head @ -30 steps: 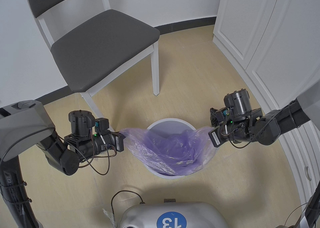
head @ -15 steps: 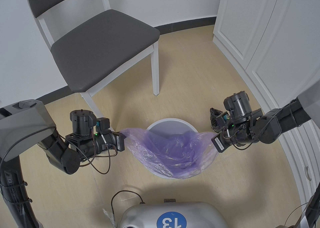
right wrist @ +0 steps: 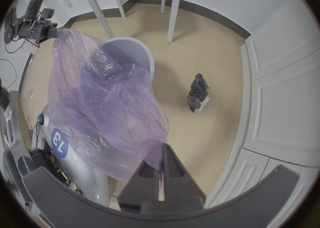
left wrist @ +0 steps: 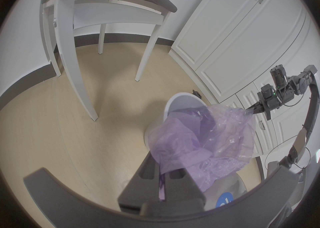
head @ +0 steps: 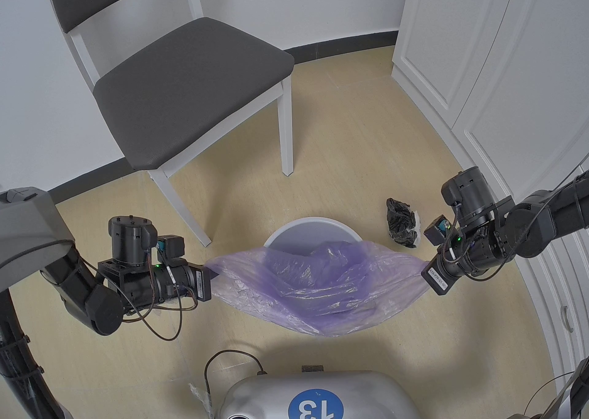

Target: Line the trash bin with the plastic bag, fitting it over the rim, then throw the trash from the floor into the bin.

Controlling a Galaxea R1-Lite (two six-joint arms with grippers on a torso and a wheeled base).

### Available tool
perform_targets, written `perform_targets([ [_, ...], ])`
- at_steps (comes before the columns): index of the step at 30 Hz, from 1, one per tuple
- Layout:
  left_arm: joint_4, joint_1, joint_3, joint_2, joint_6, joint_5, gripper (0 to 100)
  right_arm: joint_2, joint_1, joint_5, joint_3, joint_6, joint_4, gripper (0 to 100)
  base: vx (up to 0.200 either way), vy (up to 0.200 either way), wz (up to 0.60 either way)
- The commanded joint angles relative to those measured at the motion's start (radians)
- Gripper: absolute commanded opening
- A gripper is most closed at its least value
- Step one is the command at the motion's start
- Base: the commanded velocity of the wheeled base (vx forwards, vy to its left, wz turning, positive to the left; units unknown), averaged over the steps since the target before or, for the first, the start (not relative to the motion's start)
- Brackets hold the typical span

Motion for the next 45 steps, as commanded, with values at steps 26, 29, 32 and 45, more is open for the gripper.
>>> perform_targets([
  [26, -0.369, -0.032, 0.028, 0.211, -0.012, -0.008, 0, 0.208, -0.012, -0.029, 0.020, 0.024, -0.410, 0, 0.000, 0.000, 0.00],
  [29, -0.449, -0.037, 0.088, 0.206, -0.012, -0.006, 0, 0.199, -0.038, -0.032, 0.021, 0.018, -0.418, 0, 0.000, 0.000, 0.00],
  [32, -0.515, -0.047, 0.157, 0.201, -0.011, -0.005, 0, 0.188, -0.055, -0.032, 0.032, 0.000, -0.409, 0, 0.000, 0.000, 0.00],
  [45, -0.641, -0.087, 0.269, 0.275, -0.002, 0.001, 0, 0.152, 0.003, -0.032, 0.156, -0.037, -0.390, 0, 0.000, 0.000, 0.00],
])
